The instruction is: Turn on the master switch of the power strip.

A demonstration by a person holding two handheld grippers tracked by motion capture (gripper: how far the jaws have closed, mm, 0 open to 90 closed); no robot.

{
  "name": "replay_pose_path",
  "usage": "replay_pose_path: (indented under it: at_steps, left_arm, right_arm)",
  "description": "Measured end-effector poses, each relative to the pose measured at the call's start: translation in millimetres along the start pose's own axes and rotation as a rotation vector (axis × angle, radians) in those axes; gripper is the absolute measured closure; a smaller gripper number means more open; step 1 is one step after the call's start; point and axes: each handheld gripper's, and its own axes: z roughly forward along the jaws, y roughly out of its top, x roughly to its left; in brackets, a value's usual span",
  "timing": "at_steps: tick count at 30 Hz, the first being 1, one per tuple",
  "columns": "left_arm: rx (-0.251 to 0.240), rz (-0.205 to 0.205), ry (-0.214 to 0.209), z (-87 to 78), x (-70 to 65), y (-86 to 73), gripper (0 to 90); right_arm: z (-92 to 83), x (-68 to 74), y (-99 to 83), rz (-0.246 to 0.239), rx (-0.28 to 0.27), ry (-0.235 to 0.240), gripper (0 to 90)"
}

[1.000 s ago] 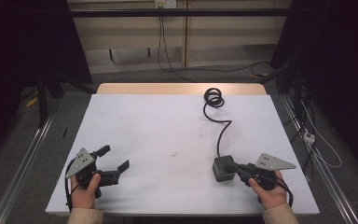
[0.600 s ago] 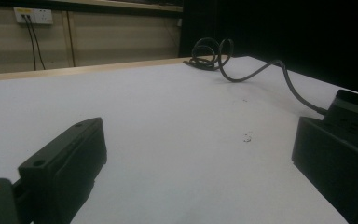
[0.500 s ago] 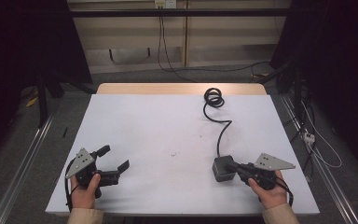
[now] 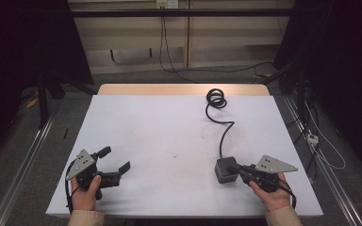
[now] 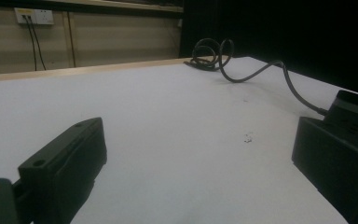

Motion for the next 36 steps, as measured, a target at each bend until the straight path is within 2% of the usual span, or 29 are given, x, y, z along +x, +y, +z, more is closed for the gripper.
replay_pose_path:
  at_steps: [15, 36]
  left_arm:
    - [0.000, 0.001, 0.002, -0.3, 0.4, 0.1, 2.7]
    - [-0.003, -0.001, 0.003, -0.6, -0.5, 0.0, 2.7]
  right_arm:
    - [-1.6, 2.2, 0.8, -0.018, 0.007, 0.010, 90.0]
    - [-1.5, 2.0, -1.4, 0.005, 0.005, 0.018, 90.0]
